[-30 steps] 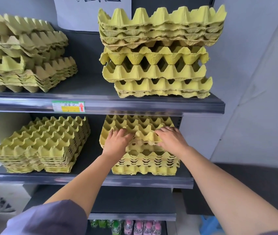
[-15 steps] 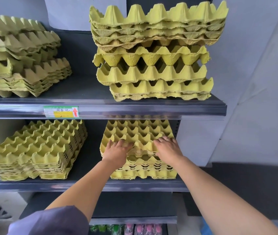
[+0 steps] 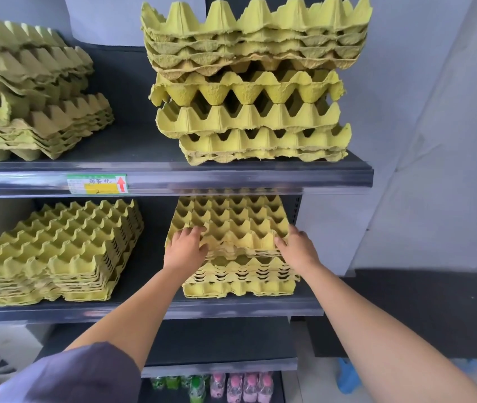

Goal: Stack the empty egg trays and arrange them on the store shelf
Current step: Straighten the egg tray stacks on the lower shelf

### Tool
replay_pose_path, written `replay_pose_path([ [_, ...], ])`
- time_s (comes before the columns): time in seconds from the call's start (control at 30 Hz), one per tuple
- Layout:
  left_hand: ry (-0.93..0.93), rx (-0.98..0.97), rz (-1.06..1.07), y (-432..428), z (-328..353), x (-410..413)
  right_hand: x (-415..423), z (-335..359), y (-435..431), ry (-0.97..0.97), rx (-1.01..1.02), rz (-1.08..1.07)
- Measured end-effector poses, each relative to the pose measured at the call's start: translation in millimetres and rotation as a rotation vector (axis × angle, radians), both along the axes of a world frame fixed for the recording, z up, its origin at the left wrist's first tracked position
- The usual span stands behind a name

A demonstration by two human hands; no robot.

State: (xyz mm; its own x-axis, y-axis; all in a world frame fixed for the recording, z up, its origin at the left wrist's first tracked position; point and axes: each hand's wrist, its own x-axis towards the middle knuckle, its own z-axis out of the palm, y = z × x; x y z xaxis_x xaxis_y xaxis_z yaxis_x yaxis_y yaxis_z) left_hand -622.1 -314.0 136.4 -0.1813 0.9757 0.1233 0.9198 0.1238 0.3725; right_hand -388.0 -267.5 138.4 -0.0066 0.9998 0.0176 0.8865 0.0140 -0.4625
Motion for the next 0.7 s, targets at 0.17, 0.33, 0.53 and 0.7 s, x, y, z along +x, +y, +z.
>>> replay_pose_path([
  [0.17,0.018,0.061,0.022,2,-2,-8,-8,-2,2,-0.005,0.003,-0.108],
  [0.33,0.299,0.021,-0.117,6,-12,-16,-9,-10,-3,-0.316,0.209,0.088],
  [0.53,0.461,0.016,-0.187,12,-15,-28,-11,-1,4,-0.434,0.189,0.255],
  [0.7,0.462,0.043,-0.215,17,-18,-31,-21,5,5,-0.44,0.073,0.297],
])
